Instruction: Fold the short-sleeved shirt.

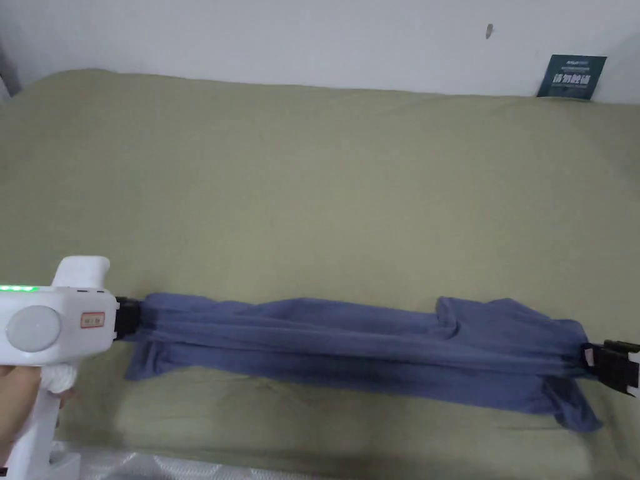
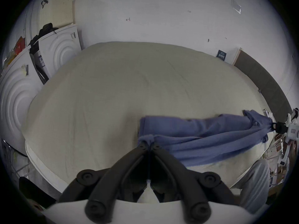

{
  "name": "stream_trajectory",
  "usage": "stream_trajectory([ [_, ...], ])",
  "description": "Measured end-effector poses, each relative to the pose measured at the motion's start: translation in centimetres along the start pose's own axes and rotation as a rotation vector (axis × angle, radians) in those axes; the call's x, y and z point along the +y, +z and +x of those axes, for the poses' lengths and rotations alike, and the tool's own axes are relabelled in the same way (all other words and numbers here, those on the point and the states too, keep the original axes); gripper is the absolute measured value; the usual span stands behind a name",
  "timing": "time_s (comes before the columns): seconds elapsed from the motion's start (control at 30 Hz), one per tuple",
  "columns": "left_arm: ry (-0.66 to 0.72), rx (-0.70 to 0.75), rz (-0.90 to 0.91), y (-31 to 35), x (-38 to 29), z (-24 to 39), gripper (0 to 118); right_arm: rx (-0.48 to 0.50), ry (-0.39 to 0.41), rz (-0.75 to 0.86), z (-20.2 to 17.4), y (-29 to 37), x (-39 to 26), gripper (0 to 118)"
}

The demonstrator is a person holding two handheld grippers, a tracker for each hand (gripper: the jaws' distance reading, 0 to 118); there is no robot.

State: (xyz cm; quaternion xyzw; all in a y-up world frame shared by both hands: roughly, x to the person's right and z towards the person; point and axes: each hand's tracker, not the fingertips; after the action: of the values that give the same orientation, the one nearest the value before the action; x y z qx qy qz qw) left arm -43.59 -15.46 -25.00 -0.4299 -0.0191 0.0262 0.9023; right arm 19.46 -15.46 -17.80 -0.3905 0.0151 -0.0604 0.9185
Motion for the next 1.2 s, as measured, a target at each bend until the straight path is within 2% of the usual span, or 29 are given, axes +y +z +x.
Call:
stream_trajectory([
  [0.27, -0.007, 0.025, -0.043, -1.5, -2.2, 0.4, 2, -0.037, -0.011, -0.050, -0.1, -2.4, -2.2, 3],
  [0.3, -0.007, 0.027, -0.037, -1.4, -2.3, 0.5, 12, -0.042, -0.006, -0.053, -0.5, -2.6, -1.7, 4],
  [0.33, -0.004, 0.029, -0.030, -1.3, -2.3, 0.4, 39, -0.046, 0.003, -0.065, -0.8, -2.5, -1.5, 10],
  [0.37, -0.002, 0.030, -0.021, -1.1, -2.2, 0.4, 77, -0.063, 0.017, -0.064, -1.3, -2.2, -1.4, 31],
  [0.4, -0.004, 0.038, -0.005, -1.0, -2.2, 0.4, 116, -0.091, 0.042, -0.053, -1.9, -1.8, -1.2, 80],
  [0.43, -0.011, 0.062, 0.018, -0.9, -2.2, 0.4, 118, -0.102, 0.052, -0.033, -2.7, -1.6, -0.8, 116],
  [0.5, -0.021, 0.081, 0.090, 0.1, -1.9, 0.6, 118, -0.074, 0.048, -0.017, -3.8, -0.6, -0.4, 109],
  [0.53, -0.018, 0.081, 0.085, 0.4, -1.6, 0.7, 118, -0.066, 0.045, 0.064, -4.6, -0.5, 0.6, 110],
  [0.57, -0.008, 0.089, 0.101, 0.8, -1.3, 0.9, 118, -0.072, 0.040, 0.067, -4.4, -1.2, 1.4, 110],
  [0.6, 0.002, 0.083, 0.114, 1.3, -1.0, 1.1, 112, -0.067, 0.042, 0.088, -5.1, -1.5, 2.1, 106],
  [0.63, 0.006, 0.074, 0.124, 1.6, -0.6, 1.3, 100, -0.070, 0.042, 0.143, -5.9, -1.7, 2.6, 92],
  [0.67, 0.012, 0.065, 0.136, 1.9, -0.4, 1.5, 72, -0.064, 0.039, 0.178, -6.6, -1.8, 3.0, 63],
  [0.7, 0.013, 0.055, 0.153, 2.3, -0.2, 1.9, 55, -0.056, 0.050, 0.214, -8.1, -0.4, 2.7, 31],
  [0.73, 0.009, 0.046, 0.165, 2.8, 0.0, 2.4, 39, -0.066, 0.061, 0.255, -9.4, -0.1, 2.8, 13],
  [0.77, 0.008, 0.043, 0.172, 2.7, 0.2, 2.7, 21, -0.104, 0.070, 0.280, -10.5, -0.5, 3.0, 0],
  [0.8, 0.012, 0.044, 0.187, 2.5, 0.1, 3.0, 0, -0.134, 0.069, 0.353, -11.5, -0.7, 2.5, 0],
  [0.87, 0.024, -0.002, 0.176, 2.9, 0.4, 3.3, 0, -0.102, 0.095, 0.340, -13.5, -0.8, 2.1, 0],
  [0.9, 0.042, -0.020, 0.165, 2.9, 0.5, 3.3, 0, -0.117, 0.090, 0.383, -14.6, -1.0, 1.7, 0],
  [1.0, 0.095, -0.133, 0.081, 2.6, 1.4, 1.9, 0, -0.154, 0.145, 0.439, -17.7, -0.9, 1.9, 0],
  [1.13, 0.199, -0.264, -0.048, 0.5, 3.1, -2.3, 0, -0.151, 0.177, 0.486, -21.1, -1.6, 1.1, 0],
  [1.2, 0.239, -0.260, -0.076, -0.7, 3.7, -4.4, 0, -0.156, 0.205, 0.501, -22.4, -2.1, 0.7, 0],
])
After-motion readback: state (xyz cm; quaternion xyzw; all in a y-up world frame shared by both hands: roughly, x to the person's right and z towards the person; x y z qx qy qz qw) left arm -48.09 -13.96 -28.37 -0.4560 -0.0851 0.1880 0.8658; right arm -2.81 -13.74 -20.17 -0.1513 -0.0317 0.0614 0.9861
